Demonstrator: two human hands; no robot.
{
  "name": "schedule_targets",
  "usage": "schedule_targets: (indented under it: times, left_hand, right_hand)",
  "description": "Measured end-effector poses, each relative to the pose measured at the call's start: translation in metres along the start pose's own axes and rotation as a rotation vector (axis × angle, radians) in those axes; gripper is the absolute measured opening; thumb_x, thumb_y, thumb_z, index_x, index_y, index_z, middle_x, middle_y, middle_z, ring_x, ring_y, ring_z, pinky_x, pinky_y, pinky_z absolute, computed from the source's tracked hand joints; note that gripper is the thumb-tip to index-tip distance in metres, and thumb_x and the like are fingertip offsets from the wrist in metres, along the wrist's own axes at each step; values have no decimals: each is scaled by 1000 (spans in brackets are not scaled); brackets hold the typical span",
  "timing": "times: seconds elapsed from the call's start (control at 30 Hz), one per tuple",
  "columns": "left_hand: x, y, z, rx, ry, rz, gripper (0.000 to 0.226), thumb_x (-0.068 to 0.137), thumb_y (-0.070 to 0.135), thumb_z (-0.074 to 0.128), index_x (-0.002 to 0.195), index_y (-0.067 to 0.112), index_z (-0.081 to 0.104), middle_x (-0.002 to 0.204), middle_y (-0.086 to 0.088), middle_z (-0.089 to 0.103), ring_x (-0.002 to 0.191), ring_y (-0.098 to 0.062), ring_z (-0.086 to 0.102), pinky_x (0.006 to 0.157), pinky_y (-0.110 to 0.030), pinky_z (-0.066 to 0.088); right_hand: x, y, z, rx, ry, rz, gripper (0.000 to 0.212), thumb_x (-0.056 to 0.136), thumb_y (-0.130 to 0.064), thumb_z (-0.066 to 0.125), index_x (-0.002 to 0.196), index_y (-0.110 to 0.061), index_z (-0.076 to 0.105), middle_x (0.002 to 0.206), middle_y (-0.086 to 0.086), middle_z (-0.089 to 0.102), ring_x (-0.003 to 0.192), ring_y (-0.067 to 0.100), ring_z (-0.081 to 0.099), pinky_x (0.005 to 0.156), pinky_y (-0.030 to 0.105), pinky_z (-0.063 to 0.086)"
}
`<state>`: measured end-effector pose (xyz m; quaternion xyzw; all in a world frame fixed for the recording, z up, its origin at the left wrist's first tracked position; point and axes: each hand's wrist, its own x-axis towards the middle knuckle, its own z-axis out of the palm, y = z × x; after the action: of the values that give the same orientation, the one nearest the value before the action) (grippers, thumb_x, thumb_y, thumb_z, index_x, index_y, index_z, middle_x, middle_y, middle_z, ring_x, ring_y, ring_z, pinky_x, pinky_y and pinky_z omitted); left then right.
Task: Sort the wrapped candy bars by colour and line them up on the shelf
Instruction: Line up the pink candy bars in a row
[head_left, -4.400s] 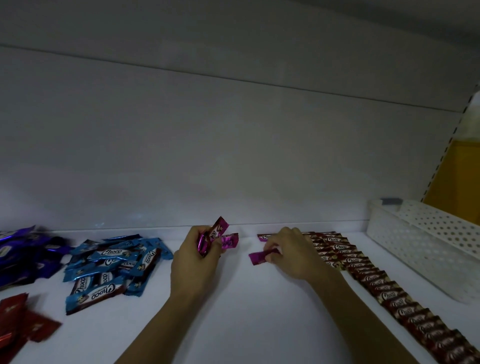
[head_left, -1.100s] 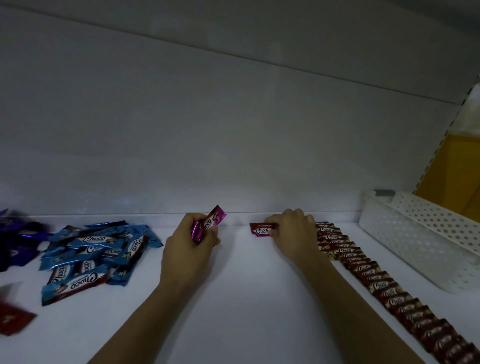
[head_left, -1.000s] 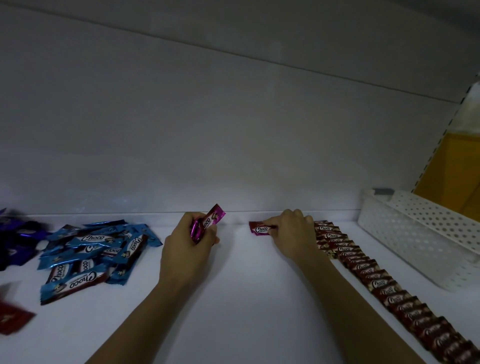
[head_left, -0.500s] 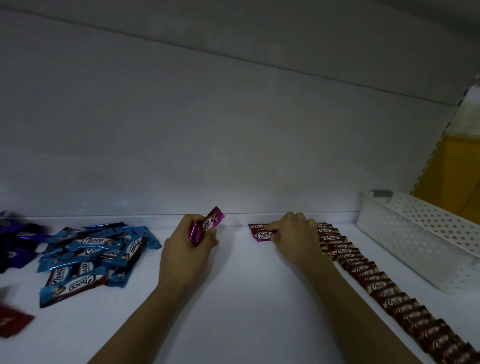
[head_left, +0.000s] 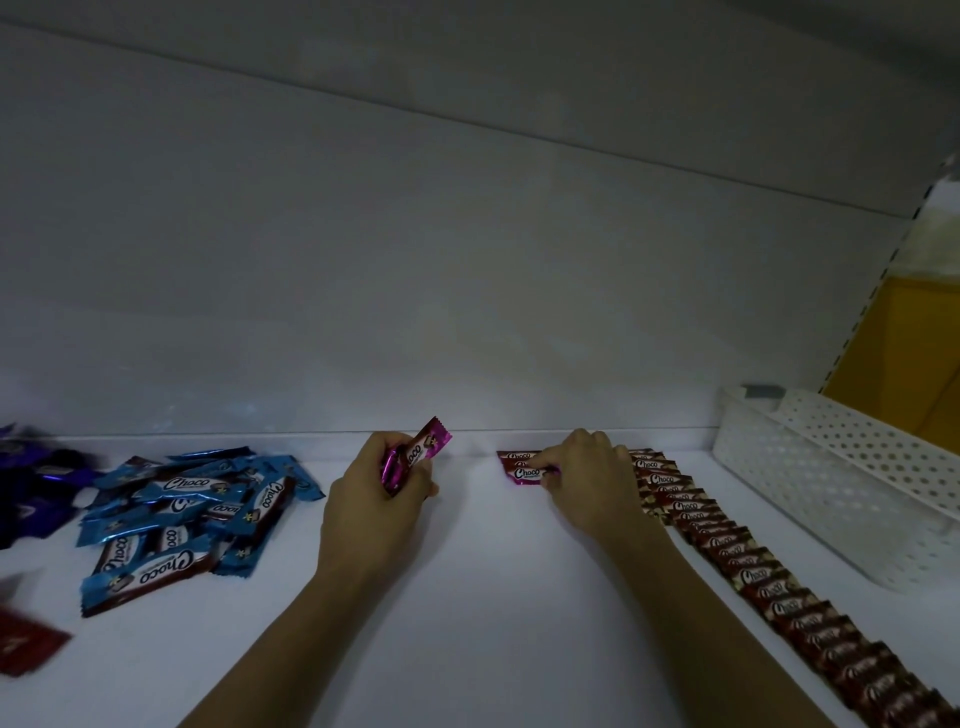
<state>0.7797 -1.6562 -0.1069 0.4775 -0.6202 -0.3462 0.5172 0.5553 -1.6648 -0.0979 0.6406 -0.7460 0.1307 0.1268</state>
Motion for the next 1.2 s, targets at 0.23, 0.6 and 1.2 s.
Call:
schedule_targets:
  times: [0.23,0.6,1.2]
  left_hand:
    - [1,-2,0,-10,-13,18,15,94,19,57,96,34,56,75,23,69,68,7,61,68,-37,54]
    - [-1,2,-1,-97,-174,158,18,92,16,61,93,34,61,76,7,72,70,-6,67,48,-14,44]
    - [-4,0,2,123,-165,150,14,89,28,64,95,40,58,75,11,63,72,-13,62,71,-35,54]
  right_hand:
    - [-1,0,-2,-19,-14,-4,30,95,-28,52,120,-42,61,117,0,57,111,19,46,92,34,31]
    - [-24,-64,-41,1318,-270,-7,5,86,-14,67,85,-15,71,76,-5,70,63,-1,61,59,9,43]
    - [-8,-24,-41,415,92,-194,16,90,-27,62,98,-34,73,89,-8,52,86,10,51,76,28,21]
